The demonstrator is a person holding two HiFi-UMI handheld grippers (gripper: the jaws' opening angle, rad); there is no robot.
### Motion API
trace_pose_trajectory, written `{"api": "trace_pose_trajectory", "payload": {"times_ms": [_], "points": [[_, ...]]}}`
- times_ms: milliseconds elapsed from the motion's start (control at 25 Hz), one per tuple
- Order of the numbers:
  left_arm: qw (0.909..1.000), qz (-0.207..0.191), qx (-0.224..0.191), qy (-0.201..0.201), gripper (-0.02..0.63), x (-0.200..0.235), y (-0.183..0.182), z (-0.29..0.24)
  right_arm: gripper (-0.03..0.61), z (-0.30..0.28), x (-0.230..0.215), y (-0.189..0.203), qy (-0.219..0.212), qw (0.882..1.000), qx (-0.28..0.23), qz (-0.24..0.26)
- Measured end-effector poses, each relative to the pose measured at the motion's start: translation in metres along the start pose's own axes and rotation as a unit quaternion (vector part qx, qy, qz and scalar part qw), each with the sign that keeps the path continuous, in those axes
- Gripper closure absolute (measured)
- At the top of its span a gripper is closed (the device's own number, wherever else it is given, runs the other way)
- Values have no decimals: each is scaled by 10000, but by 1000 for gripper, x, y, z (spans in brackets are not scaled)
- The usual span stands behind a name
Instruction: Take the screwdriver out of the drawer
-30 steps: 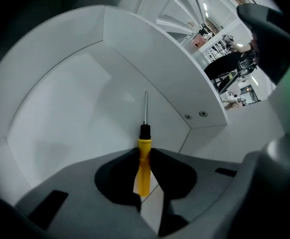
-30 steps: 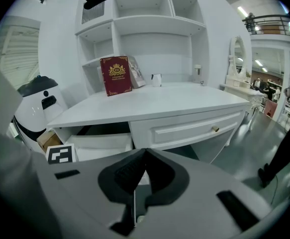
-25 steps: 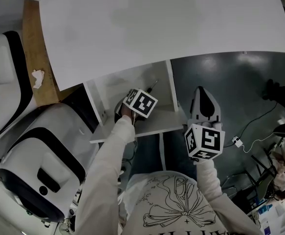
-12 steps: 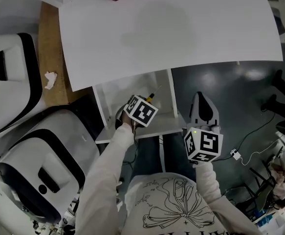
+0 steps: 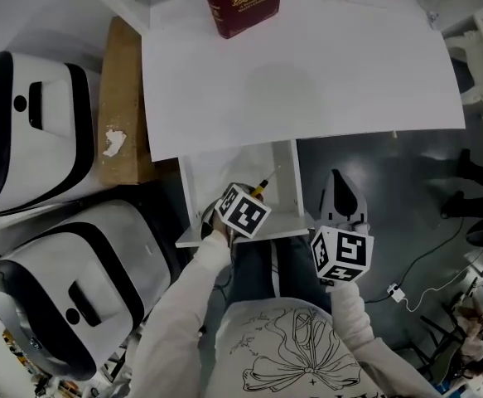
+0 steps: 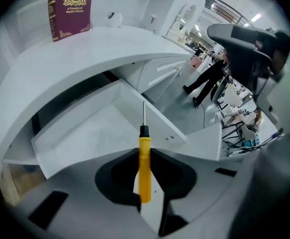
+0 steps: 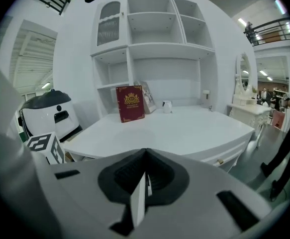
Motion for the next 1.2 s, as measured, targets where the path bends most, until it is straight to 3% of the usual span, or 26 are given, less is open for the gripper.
{"api": "trace_pose_trajectory", "payload": {"times_ms": [360,720,1200], "points": [[9974,167,-681,-136,545,-13,5,62,575,20,15,-41,-129,9989,-435,111],[9880,341,-1463,-367,545,-27,5,126,575,40,32,-76,-335,9955,-848,254],[9552,720,-2774,-737,545,-38,15,213,575,59,55,-115,-568,9876,-1410,394]]}}
Point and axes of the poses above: the fingertips, and each gripper's own axes: z backward along the fingers, x to its left, y out of its underside, the point moved 9 cm from there along z, backward along the fingers, and after that the axes turned 9 degrees about z, right-handed, at the moved point
